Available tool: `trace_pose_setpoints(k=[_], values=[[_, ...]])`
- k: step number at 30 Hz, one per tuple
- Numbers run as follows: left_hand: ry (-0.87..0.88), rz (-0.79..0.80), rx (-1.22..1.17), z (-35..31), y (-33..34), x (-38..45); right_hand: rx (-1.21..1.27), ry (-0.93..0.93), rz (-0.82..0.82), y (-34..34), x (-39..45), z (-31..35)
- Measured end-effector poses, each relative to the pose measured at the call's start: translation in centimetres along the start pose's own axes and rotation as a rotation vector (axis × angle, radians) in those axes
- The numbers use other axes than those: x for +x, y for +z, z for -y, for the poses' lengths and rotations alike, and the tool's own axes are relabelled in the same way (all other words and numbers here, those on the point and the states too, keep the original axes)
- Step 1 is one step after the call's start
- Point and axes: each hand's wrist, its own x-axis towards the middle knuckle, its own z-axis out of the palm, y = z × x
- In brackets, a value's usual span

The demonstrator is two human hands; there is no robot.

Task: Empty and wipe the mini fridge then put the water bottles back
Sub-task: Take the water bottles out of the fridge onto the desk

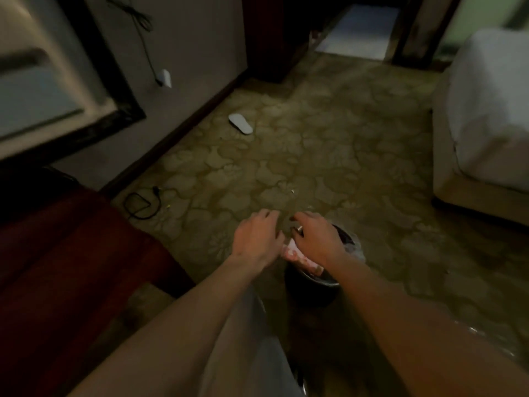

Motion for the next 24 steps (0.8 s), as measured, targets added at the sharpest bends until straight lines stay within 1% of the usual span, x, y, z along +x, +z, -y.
trace_pose_setpoints(k=[7,12,14,19,24], values=[[-0.099,-0.166,0.046,2.9,-8.9,-6.9,0.023,-0.230,-0.141,-4.8,-1.8,10.1],[-0.111,-0.282,0.105,5.2,-14.9,-12.5,0.059,-0.397,-0.208,-8.1,-3.0,17.8],[-0.130,-0.351,0.136,6.3,-17.4,-14.8,0.092,-0.481,-0.244,-9.2,-3.5,21.2],[-0.233,-0.522,0.197,9.7,-23.3,-21.0,0.144,-0.639,-0.333,-10.8,-5.4,30.1],[-0.352,-0.624,0.277,13.5,-27.9,-27.5,0.190,-0.794,-0.347,-10.9,-7.1,38.4]])
